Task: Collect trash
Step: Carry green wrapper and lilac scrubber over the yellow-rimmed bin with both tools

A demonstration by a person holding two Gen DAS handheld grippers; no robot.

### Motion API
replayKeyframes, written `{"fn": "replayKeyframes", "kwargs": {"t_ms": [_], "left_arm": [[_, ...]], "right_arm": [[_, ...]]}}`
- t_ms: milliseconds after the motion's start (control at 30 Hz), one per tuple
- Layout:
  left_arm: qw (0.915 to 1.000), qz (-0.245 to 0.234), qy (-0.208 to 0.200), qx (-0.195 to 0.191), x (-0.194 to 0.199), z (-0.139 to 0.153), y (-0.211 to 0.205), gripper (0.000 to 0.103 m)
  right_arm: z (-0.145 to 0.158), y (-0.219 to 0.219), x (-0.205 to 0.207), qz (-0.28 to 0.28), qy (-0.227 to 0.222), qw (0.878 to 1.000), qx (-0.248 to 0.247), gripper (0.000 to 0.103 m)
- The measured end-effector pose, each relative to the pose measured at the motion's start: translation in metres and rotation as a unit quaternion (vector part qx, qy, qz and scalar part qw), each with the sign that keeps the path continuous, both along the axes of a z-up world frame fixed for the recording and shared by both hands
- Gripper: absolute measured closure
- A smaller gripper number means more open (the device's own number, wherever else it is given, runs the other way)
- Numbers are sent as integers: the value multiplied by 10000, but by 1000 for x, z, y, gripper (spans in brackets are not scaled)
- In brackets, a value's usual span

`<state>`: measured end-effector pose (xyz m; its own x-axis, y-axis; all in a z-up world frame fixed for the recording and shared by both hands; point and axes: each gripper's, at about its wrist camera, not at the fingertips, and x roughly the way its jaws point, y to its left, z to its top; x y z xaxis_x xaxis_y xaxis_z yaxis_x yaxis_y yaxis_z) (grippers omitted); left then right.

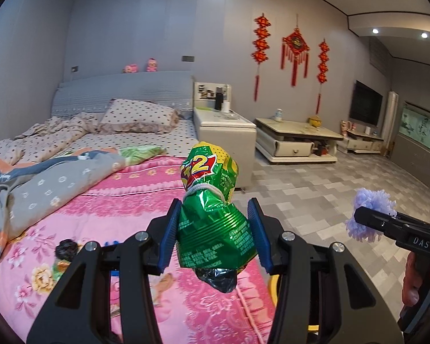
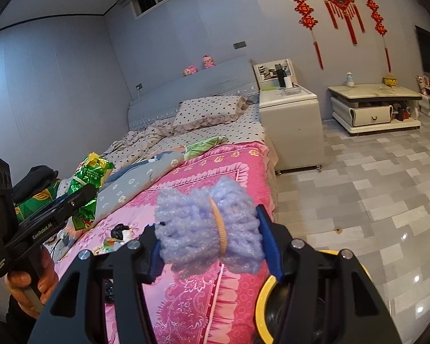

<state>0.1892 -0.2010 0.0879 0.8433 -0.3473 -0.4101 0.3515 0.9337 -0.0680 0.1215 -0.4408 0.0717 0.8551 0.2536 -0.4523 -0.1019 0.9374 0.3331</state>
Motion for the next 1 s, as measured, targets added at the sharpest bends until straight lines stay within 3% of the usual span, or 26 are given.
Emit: {"fn": "replayKeyframes", "kwargs": {"t_ms": [400,733,1000], "left_arm": [[9970,-666,351,173,41,-34,-93,58],[9886,-1104,972,319,67,-112,-146,58],[9788,-1276,1533,469,80,-171,-172,58]], "right_arm": [[-21,-69,-6,-765,126,9970,42,50],[-73,-104,-10,-1164,545,9916,116,50],[-132,-128,-12,-1349,1087,9841,391,50]]}}
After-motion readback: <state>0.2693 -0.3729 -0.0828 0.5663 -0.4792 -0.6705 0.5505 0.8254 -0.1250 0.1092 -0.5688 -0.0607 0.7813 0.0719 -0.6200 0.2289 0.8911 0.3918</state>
